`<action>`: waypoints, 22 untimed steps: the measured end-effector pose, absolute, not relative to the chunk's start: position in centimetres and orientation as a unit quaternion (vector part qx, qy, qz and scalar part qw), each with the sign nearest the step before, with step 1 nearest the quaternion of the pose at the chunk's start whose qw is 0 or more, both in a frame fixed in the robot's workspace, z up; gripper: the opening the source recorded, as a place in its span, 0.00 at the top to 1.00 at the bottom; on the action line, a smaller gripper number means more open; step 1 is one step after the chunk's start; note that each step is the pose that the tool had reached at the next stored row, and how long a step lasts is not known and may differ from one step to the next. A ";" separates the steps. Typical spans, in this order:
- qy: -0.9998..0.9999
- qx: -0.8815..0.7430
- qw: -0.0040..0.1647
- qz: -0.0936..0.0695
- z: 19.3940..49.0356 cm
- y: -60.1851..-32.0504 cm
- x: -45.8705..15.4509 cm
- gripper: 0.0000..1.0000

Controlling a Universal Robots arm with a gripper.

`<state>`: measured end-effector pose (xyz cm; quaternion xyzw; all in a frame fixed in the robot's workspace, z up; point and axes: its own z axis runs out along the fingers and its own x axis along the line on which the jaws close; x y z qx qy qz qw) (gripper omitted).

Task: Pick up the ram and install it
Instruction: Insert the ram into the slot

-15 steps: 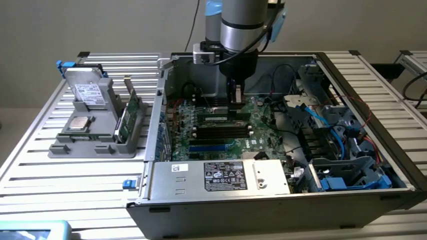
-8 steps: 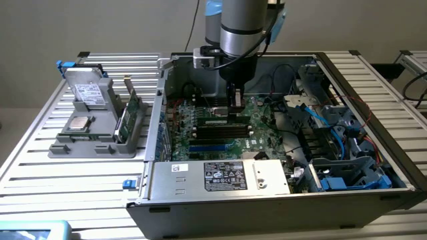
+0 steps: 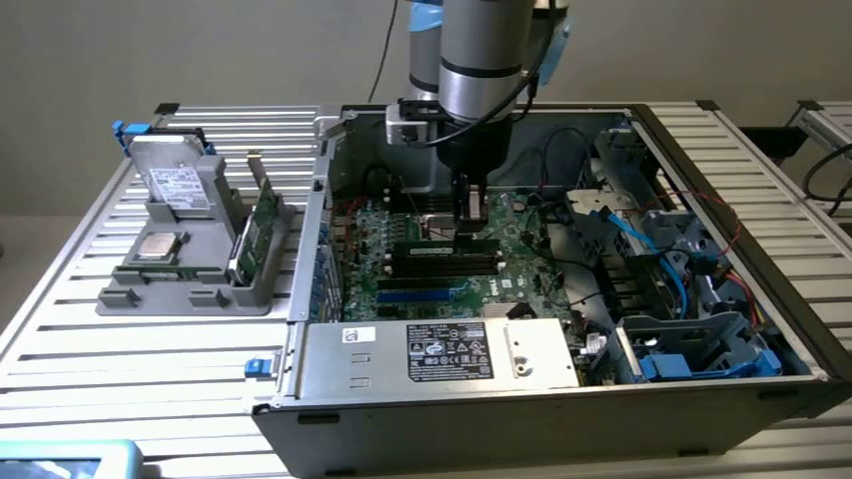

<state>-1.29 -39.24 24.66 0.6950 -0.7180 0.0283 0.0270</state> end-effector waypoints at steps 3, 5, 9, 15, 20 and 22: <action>-0.718 0.695 0.027 0.028 24.5 -39.2 -1.3 0.88; -0.718 0.695 0.027 0.028 24.4 -39.3 -1.3 0.88; -0.718 0.695 0.027 0.028 24.4 -39.5 -1.3 0.88; -0.718 0.695 0.027 0.028 24.4 -39.8 -1.3 0.88; -0.718 0.695 0.027 0.028 24.2 -39.8 -1.3 0.88; -0.717 0.696 0.027 0.028 24.1 -39.8 -1.3 0.88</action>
